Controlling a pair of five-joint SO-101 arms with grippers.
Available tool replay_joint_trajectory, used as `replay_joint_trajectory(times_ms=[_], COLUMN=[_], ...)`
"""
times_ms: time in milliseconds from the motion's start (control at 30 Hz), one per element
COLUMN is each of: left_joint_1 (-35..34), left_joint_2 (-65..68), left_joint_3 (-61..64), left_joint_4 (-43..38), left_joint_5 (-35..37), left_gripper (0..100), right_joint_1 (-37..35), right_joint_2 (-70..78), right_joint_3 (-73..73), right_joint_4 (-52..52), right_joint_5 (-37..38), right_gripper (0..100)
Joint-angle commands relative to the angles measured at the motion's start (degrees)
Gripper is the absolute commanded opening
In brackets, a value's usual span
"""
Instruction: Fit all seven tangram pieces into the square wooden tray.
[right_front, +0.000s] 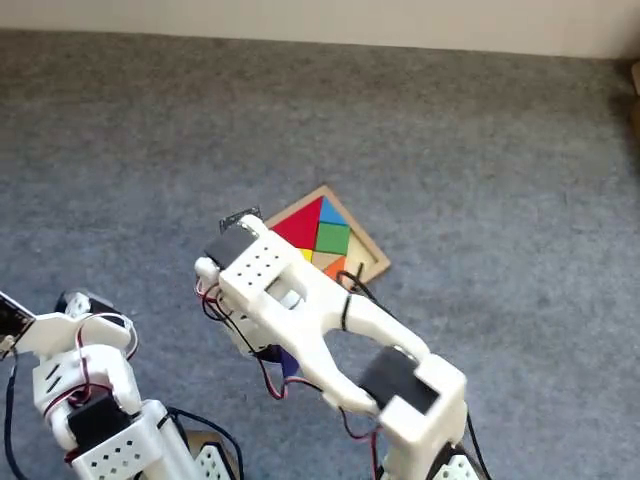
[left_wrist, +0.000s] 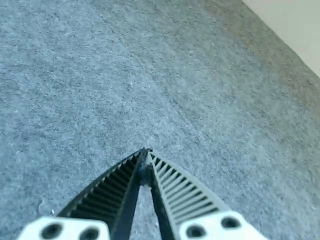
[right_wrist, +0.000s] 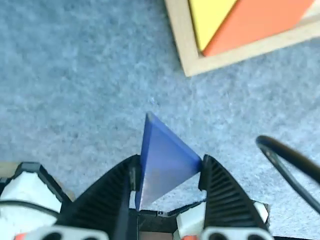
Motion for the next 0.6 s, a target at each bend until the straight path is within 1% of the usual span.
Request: replay_joint_trajectory(times_ms=[0,133,267,400,567], left_joint_1=[-0.5,-0.5,-0.5,-0.5,-0.5], left_joint_2=[-2.2,-2.2,-2.2,-2.2,-2.2], left_joint_3=[-2.9,-2.9,-2.9,-2.9,-2.9], left_joint_4=[-1.2,-1.2,-1.2,-1.2,-1.2], left_joint_5=[-0.1,-0.1,-0.1,-0.2,-0.3], left_gripper=[1,1,1,1,1], right_joint_1=[3.7,12.2,20.5,25.1,28.4], right_joint_2=[-8.8,-12.4,-11.9,-8.9,-2.6], right_joint_3=[1.3,3.0,3.4,3.4,2.9], right_joint_4=[-0.6,-6.1,-12.3,-17.5,-22.5], right_joint_5=[1.0,6.9,7.2,7.2,7.2], right_gripper=[9.8,9.8,9.8,9.8,9.8])
